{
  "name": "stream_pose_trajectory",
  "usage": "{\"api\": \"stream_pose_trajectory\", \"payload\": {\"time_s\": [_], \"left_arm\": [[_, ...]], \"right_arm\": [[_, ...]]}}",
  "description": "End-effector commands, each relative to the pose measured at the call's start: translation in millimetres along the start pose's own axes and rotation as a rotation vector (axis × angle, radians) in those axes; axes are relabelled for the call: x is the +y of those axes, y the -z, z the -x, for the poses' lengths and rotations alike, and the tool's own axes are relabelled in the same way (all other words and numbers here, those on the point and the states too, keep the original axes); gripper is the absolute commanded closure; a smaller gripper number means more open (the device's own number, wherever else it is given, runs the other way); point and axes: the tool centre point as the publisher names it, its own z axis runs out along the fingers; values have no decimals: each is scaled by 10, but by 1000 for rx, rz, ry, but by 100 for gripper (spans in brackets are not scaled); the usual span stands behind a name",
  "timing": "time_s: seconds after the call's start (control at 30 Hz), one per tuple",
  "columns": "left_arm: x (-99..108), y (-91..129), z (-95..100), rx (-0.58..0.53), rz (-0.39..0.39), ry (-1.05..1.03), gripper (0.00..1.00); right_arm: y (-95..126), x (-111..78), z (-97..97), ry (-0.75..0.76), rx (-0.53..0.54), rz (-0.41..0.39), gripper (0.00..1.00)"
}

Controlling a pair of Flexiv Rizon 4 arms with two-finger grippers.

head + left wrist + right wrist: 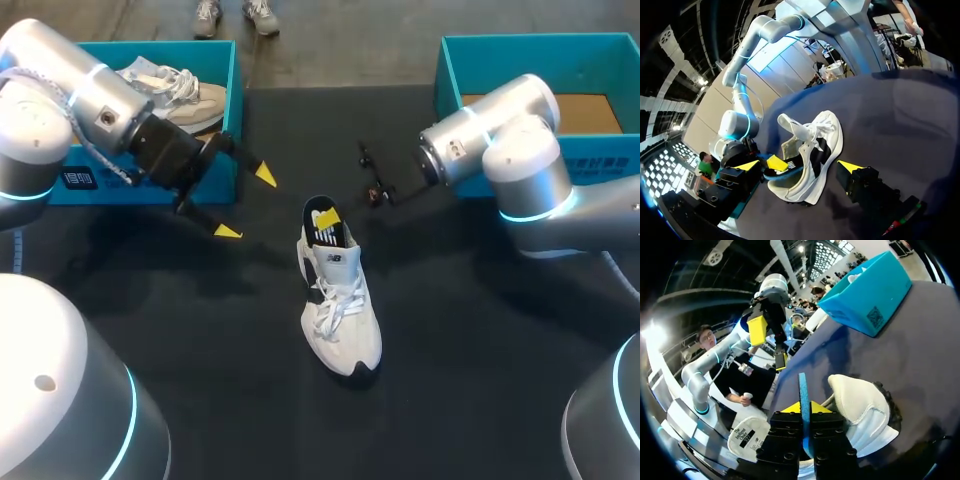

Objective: Take the shoe out of the shoebox, open the shoe tongue, remove and reinsert the insole, then place the shoe into the shoebox

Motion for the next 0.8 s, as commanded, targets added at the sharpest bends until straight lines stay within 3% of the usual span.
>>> {"api": "stream_pose_trajectory", "payload": {"time_s": [0.03, 0.8], "left_arm": [[-4, 0, -9, -3, 1, -2, 0], [24, -48, 7, 1, -12, -8, 0]], "right_arm": [[6, 54, 51, -25, 9, -32, 100], [-142, -276, -1, -117, 18, -76, 100]]}}
